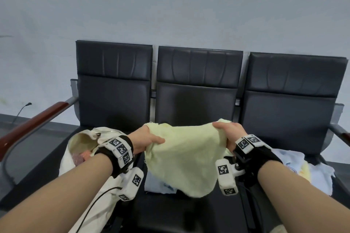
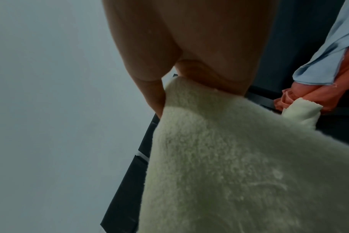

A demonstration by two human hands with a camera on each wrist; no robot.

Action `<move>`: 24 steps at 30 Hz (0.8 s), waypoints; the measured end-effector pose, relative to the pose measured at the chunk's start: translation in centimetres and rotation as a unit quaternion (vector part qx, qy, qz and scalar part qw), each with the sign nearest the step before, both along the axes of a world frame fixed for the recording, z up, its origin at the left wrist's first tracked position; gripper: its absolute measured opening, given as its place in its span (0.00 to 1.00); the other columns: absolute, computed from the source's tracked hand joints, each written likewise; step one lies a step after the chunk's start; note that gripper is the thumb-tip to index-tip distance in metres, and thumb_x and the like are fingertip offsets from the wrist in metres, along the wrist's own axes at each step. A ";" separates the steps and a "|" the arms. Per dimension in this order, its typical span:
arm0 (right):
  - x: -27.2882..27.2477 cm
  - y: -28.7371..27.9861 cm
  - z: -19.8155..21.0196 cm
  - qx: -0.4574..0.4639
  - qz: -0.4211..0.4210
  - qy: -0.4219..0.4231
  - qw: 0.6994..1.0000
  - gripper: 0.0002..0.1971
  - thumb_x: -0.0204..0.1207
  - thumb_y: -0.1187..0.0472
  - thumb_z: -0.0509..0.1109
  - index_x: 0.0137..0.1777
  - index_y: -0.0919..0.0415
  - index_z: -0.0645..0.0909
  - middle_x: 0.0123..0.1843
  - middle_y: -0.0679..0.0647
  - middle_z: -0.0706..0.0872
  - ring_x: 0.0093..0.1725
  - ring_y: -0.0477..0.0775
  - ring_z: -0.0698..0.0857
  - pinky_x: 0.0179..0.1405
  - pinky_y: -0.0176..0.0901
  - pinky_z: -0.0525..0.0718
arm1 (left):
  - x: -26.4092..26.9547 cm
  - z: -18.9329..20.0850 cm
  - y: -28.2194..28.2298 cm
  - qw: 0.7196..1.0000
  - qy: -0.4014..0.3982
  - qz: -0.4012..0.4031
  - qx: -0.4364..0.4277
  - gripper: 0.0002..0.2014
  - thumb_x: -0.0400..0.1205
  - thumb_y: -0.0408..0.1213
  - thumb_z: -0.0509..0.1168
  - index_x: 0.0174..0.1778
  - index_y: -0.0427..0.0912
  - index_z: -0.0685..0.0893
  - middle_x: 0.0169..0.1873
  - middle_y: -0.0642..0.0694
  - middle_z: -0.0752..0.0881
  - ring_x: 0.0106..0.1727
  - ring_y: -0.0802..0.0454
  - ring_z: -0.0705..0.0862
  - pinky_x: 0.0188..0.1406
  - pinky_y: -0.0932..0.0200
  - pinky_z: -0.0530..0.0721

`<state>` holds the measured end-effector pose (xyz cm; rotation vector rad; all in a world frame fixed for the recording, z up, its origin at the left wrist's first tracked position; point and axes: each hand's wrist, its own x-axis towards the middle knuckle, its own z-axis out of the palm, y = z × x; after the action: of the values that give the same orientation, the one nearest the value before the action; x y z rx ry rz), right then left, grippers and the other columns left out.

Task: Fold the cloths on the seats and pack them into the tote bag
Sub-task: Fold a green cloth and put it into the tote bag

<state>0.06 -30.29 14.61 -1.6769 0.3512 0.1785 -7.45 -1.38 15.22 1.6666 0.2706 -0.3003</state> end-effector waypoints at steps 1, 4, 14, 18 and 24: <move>0.7 -0.5 -0.9 -0.005 0.002 0.002 1.000 0.43 0.37 0.44 0.85 0.56 0.62 0.83 0.51 0.61 0.90 0.49 0.66 0.90 0.52 0.71 0.88 | 0.1 0.0 -0.2 1.000 -0.015 0.019 0.011 0.28 0.72 0.26 0.79 0.68 0.34 0.79 0.60 0.36 0.88 0.58 0.43 0.88 0.62 0.44 0.87; 2.2 -1.7 -2.6 -0.016 -0.001 0.010 1.000 0.46 0.37 0.42 0.85 0.60 0.61 0.82 0.54 0.60 0.90 0.50 0.65 0.90 0.53 0.68 0.88 | 0.7 -0.2 -0.5 0.996 -0.022 0.078 0.048 0.19 0.78 0.30 0.76 0.64 0.35 0.82 0.55 0.38 0.89 0.54 0.43 0.89 0.58 0.44 0.88; -2.4 0.2 2.3 -0.095 0.048 0.053 0.993 0.06 0.74 0.58 0.66 0.43 0.61 0.79 0.39 0.56 0.72 0.43 0.60 0.75 0.48 0.49 0.75 | 0.7 -0.2 0.1 0.992 0.064 0.108 -0.005 0.40 0.64 0.52 0.85 0.68 0.34 0.82 0.55 0.40 0.90 0.53 0.42 0.90 0.43 0.50 0.90; -3.0 -0.4 3.2 -0.070 0.019 0.037 0.997 0.02 0.69 0.65 0.65 0.38 0.63 0.77 0.37 0.58 0.70 0.40 0.61 0.74 0.45 0.53 0.79 | -0.4 1.0 0.1 0.981 0.021 0.079 -0.177 0.17 0.82 0.30 0.69 0.67 0.30 0.83 0.58 0.35 0.88 0.48 0.43 0.91 0.41 0.53 0.90; -2.8 -1.6 2.3 -0.063 0.020 -0.004 0.998 0.05 0.77 0.70 0.69 0.51 0.68 0.82 0.40 0.63 0.83 0.39 0.63 0.83 0.40 0.54 0.86 | 0.0 0.6 0.3 0.985 -0.042 0.160 -0.057 0.13 0.82 0.31 0.72 0.61 0.31 0.85 0.53 0.37 0.90 0.50 0.44 0.90 0.42 0.53 0.87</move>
<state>-2.71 -31.87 16.95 -1.8103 0.3299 0.1825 -7.45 -1.08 15.87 1.4905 0.4436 -0.0040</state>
